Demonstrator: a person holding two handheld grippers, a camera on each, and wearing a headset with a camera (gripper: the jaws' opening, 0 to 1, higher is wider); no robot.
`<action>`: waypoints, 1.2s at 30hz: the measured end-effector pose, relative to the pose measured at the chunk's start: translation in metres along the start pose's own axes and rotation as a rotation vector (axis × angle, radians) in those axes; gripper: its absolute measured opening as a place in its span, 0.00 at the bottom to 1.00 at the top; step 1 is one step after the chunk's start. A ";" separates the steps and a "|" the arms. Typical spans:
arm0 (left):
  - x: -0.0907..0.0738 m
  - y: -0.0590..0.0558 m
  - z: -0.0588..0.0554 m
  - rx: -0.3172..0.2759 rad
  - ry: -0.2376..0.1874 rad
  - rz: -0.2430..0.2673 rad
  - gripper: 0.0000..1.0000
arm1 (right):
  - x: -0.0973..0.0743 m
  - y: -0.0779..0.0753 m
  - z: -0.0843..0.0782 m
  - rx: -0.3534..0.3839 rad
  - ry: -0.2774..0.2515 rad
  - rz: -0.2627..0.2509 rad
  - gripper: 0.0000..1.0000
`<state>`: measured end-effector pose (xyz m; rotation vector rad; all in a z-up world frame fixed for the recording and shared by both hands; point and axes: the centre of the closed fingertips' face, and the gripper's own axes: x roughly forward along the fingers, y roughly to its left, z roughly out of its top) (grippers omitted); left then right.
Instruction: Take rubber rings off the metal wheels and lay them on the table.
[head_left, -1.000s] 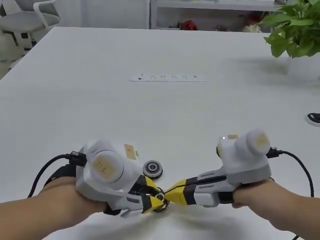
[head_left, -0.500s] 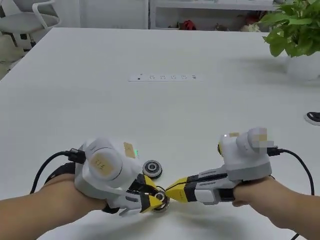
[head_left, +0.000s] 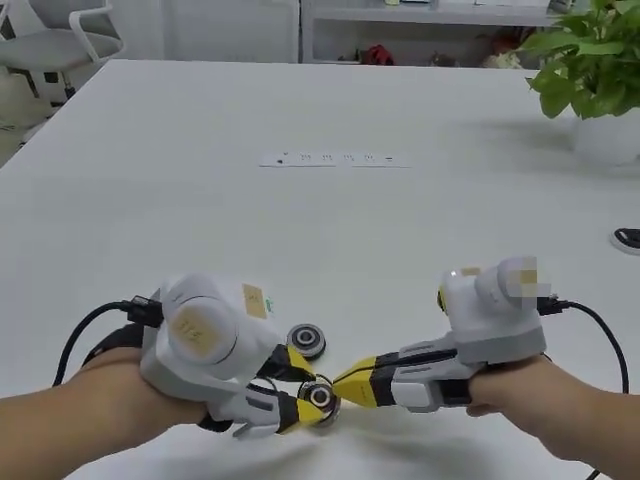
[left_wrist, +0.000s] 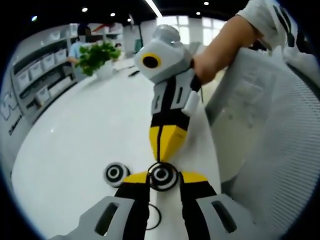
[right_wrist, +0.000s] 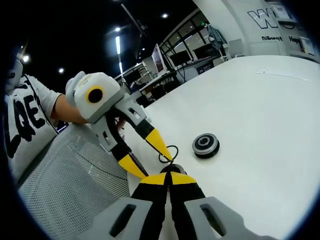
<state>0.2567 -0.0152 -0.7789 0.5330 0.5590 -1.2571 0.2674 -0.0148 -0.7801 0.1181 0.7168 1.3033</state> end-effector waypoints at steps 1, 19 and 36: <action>-0.001 0.000 0.001 -0.002 -0.004 0.000 0.24 | 0.000 0.000 0.000 0.001 -0.001 0.001 0.00; -0.025 0.004 0.000 -0.052 -0.046 0.029 0.43 | -0.003 0.001 0.003 0.012 -0.007 0.006 0.00; -0.049 0.014 -0.017 -0.093 -0.072 0.069 0.55 | -0.002 0.010 0.018 0.021 -0.021 0.042 0.00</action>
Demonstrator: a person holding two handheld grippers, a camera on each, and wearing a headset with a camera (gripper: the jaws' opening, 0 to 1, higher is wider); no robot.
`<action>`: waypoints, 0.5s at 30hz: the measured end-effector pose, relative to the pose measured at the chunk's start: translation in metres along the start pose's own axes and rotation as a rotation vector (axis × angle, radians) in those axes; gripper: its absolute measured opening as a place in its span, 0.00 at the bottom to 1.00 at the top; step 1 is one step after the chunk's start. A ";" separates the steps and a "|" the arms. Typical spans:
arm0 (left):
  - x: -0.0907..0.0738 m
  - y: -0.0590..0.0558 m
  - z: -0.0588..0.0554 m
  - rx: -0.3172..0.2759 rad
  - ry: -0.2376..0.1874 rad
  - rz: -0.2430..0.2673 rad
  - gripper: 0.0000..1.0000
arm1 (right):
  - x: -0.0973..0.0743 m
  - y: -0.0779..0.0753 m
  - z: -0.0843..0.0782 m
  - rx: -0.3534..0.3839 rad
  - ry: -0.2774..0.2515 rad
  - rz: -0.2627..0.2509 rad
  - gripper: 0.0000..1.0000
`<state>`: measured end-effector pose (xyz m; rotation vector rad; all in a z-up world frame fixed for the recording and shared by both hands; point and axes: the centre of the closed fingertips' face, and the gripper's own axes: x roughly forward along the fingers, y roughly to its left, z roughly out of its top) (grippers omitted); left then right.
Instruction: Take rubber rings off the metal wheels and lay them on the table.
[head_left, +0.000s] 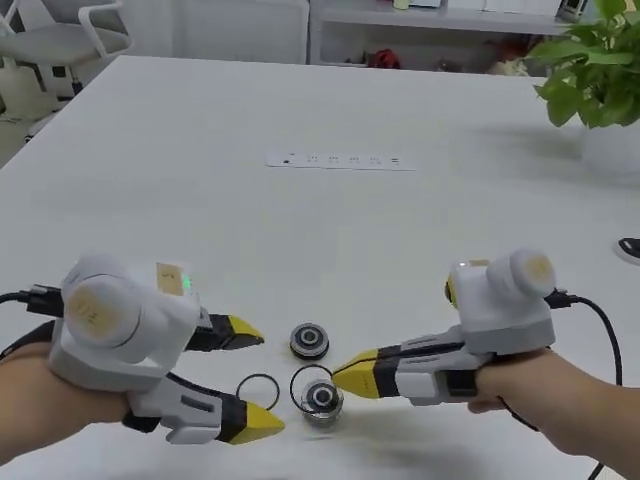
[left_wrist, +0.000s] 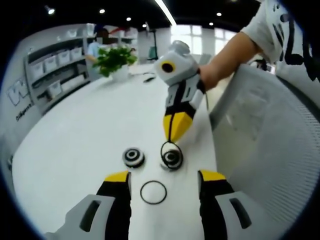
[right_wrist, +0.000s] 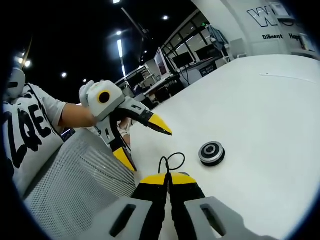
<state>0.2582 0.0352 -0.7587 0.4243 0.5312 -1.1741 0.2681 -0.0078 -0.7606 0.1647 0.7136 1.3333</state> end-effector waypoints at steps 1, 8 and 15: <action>-0.002 0.002 -0.001 -0.008 -0.004 0.008 0.56 | 0.001 0.001 0.003 0.004 -0.005 0.005 0.00; -0.012 0.007 -0.011 -0.022 -0.002 0.039 0.61 | 0.014 0.003 0.012 0.012 -0.012 0.020 0.00; -0.020 0.012 -0.020 -0.034 0.001 0.066 0.65 | 0.027 0.006 0.016 0.009 -0.002 0.030 0.00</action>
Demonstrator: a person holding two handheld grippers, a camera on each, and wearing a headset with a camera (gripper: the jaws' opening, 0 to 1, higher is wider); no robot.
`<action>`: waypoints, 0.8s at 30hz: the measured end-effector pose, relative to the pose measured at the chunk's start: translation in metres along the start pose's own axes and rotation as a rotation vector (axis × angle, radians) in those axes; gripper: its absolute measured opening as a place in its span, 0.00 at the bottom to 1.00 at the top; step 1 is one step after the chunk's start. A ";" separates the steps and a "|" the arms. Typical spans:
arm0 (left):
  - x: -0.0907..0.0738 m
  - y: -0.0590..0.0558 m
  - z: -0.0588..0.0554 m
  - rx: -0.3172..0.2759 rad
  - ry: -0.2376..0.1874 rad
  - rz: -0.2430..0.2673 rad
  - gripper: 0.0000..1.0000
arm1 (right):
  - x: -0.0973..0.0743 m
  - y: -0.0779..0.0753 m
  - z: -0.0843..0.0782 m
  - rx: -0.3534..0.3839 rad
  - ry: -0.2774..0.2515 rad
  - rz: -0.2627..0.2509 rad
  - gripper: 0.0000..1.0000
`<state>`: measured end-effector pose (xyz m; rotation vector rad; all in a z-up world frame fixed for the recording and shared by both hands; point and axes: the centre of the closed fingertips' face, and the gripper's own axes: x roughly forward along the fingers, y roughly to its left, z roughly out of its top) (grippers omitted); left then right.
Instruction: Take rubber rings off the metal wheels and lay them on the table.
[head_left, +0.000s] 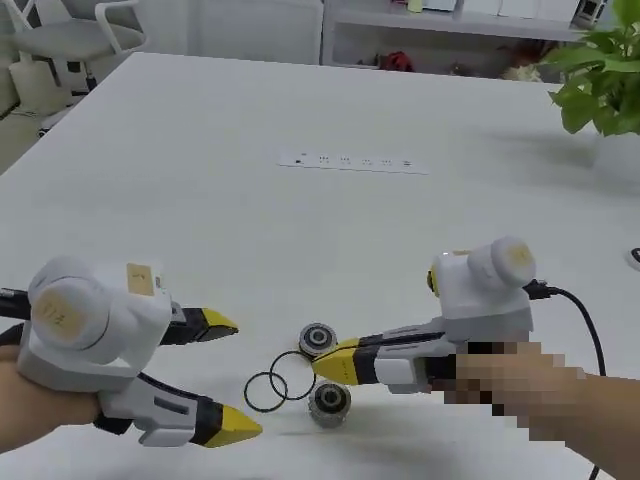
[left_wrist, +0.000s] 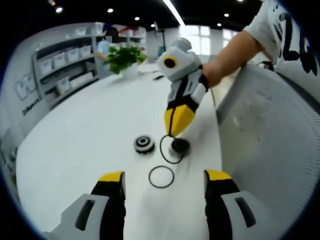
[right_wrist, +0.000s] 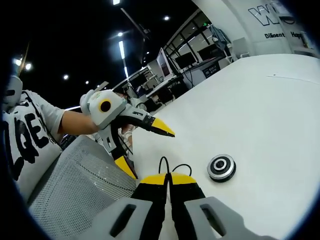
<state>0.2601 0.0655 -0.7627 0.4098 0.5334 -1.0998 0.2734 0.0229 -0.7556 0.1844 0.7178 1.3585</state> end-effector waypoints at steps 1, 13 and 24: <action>-0.002 0.001 -0.001 -0.002 -0.001 0.006 0.65 | 0.002 0.000 0.000 0.000 0.002 0.000 0.00; -0.012 0.008 -0.005 -0.026 -0.010 0.050 0.67 | 0.023 -0.008 -0.007 0.051 0.029 -0.017 0.00; -0.014 0.009 -0.009 -0.034 -0.008 0.055 0.67 | 0.032 -0.017 -0.016 0.090 0.051 -0.039 0.00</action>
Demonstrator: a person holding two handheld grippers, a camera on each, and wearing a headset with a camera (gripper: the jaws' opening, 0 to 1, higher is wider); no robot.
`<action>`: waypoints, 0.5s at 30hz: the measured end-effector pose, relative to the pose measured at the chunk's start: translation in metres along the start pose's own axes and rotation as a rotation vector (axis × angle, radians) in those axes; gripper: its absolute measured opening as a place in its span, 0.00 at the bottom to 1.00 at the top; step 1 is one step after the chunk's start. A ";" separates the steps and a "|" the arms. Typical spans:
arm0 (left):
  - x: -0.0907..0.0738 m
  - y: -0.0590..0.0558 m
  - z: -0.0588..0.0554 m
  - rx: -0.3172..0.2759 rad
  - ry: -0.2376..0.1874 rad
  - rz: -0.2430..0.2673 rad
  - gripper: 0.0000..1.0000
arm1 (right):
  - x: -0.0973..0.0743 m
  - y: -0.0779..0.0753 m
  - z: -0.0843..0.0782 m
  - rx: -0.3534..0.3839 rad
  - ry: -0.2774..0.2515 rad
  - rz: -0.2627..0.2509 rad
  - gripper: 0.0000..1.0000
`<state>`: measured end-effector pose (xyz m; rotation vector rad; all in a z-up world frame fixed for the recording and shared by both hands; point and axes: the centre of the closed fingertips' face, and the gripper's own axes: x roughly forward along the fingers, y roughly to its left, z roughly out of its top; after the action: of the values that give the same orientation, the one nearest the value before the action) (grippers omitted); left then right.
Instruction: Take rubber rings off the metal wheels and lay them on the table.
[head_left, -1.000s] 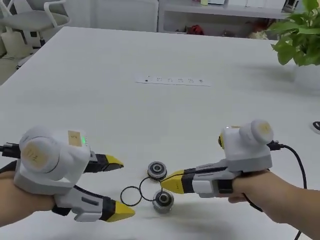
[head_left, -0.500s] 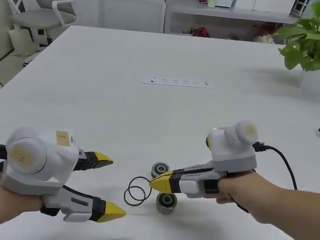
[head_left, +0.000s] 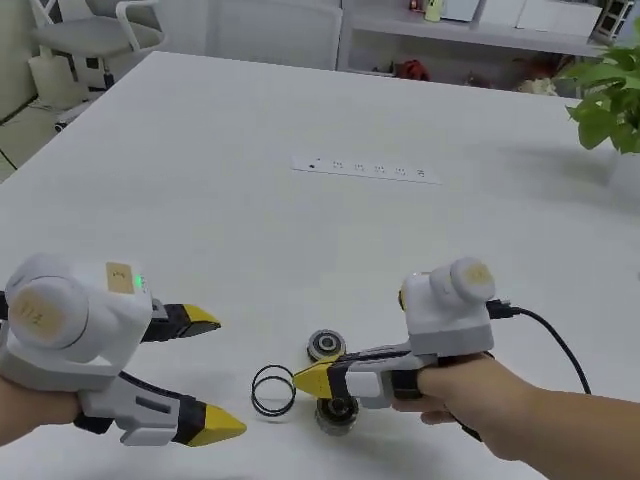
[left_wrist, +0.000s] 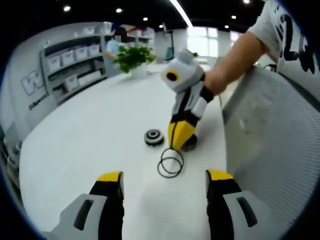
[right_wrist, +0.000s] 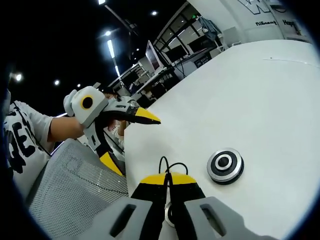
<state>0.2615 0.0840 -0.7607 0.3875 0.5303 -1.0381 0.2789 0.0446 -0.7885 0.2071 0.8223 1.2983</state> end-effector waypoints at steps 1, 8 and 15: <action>0.000 0.000 0.000 -0.001 0.000 0.000 0.67 | 0.000 -0.001 -0.001 -0.001 0.002 -0.002 0.00; 0.001 0.000 -0.001 -0.002 0.003 0.001 0.67 | 0.002 -0.003 -0.003 -0.001 0.006 -0.013 0.00; 0.001 -0.001 -0.003 -0.007 0.006 -0.001 0.67 | 0.004 -0.006 -0.002 -0.010 0.002 -0.027 0.00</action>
<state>0.2607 0.0840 -0.7638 0.3840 0.5398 -1.0361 0.2820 0.0459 -0.7948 0.1866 0.8174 1.2769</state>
